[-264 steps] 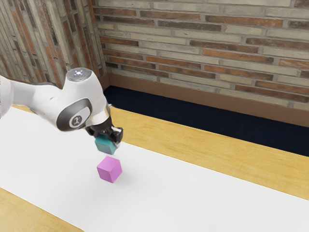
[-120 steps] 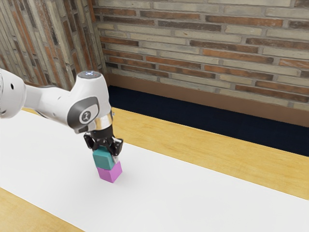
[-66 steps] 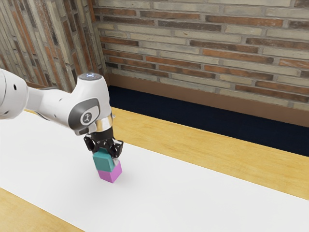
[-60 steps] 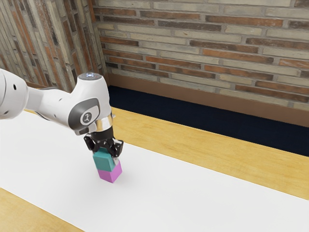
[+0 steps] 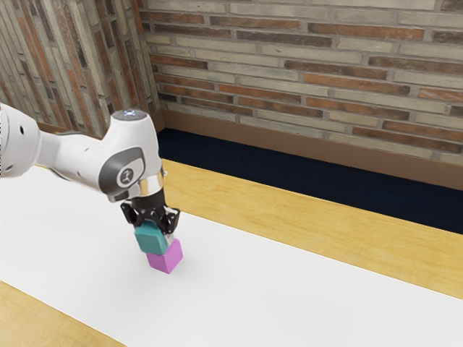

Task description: Pick up the blue block with one arm, and put the blue block on the pink block with one arm

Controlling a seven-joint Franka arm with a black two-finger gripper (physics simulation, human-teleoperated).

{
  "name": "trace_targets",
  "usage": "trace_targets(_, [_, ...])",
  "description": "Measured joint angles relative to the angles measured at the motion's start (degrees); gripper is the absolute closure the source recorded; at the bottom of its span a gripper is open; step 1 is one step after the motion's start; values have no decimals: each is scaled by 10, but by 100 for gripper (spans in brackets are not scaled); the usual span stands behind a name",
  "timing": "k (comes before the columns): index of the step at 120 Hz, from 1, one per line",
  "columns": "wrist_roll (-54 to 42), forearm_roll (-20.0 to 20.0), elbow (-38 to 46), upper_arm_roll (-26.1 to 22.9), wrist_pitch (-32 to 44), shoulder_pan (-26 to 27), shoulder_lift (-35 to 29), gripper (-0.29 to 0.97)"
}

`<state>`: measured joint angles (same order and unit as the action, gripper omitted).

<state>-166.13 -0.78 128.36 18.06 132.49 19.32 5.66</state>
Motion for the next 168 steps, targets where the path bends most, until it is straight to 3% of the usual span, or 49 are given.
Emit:
trace_targets(42, [0, 0, -2, 1, 10, 1, 17, 40])
trace_targets(53, [1, -5, -2, 1, 12, 1, 18, 25])
trace_targets(64, [1, -12, -2, 0, 12, 1, 18, 27])
trace_targets(90, [1, -18, -2, 0, 12, 1, 19, 11])
trace_targets(119, [1, -16, -2, -2, 14, 2, 3, 3])
trace_targets(135, [1, -9, -3, -7, 11, 1, -44, 2])
trace_targets(150, [11, -12, 6, -36, -30, -4, -155, 1])
trace_targets(157, [43, -15, -12, -40, -82, 3, -217, 1])
trace_targets(168, [117, -49, -141, -54, -209, 4, -269, 0])
